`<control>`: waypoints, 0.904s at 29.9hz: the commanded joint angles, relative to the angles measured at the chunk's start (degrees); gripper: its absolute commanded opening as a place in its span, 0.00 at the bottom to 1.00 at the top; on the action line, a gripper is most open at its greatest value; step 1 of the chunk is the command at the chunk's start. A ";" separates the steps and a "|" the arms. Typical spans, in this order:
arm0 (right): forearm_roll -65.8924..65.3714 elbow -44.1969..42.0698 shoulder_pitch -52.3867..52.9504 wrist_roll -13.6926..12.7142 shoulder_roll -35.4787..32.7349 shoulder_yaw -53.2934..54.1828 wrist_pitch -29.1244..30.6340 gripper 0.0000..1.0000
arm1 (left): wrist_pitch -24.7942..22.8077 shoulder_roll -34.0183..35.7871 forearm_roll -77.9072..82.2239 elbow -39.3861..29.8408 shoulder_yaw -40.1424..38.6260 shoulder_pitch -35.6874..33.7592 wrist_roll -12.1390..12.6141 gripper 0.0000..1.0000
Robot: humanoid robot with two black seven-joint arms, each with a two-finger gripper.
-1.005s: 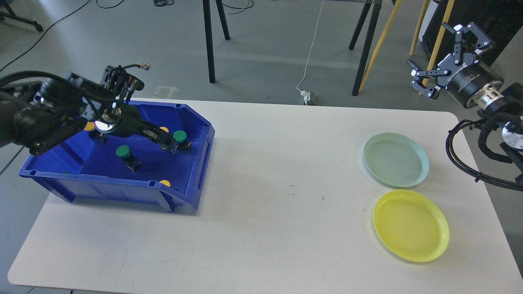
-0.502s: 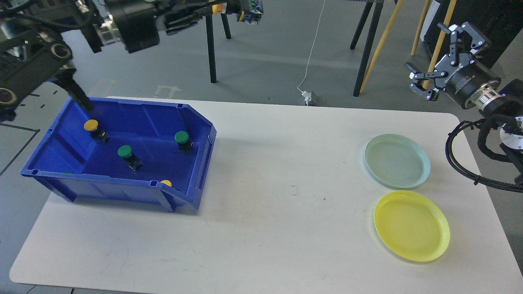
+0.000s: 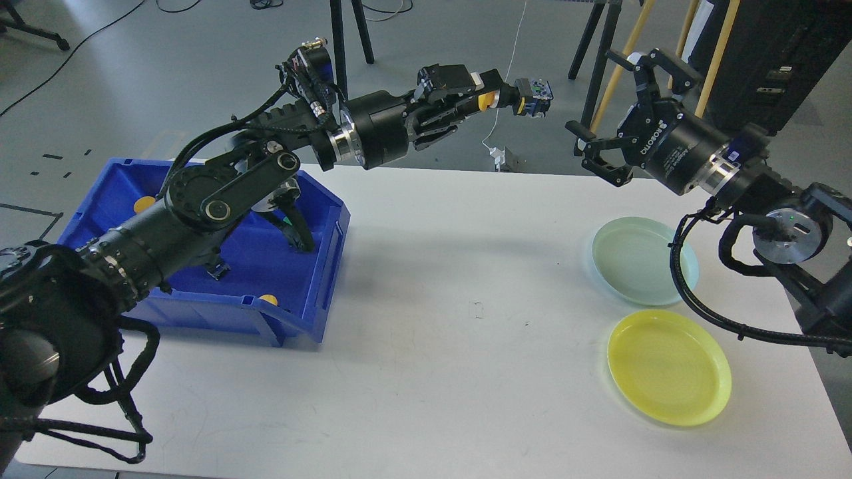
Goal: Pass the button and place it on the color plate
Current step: 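Carry the button up with the left gripper toward the right gripper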
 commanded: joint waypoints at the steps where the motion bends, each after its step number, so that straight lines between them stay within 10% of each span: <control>1: -0.70 -0.18 0.15 0.00 2.37 -0.19 0.00 1.00 | 0.00 -0.19 0.06 0.08 -0.01 0.04 -0.01 0.12; 20: -2.46 -0.53 3.05 0.09 7.12 -0.72 0.00 0.95 | 0.00 -0.19 0.05 0.61 -0.01 0.04 -0.01 0.12; 27: -3.51 -0.62 4.72 0.09 7.21 -3.17 0.00 0.41 | 0.00 -0.28 -0.03 0.61 -0.01 0.04 -0.01 0.12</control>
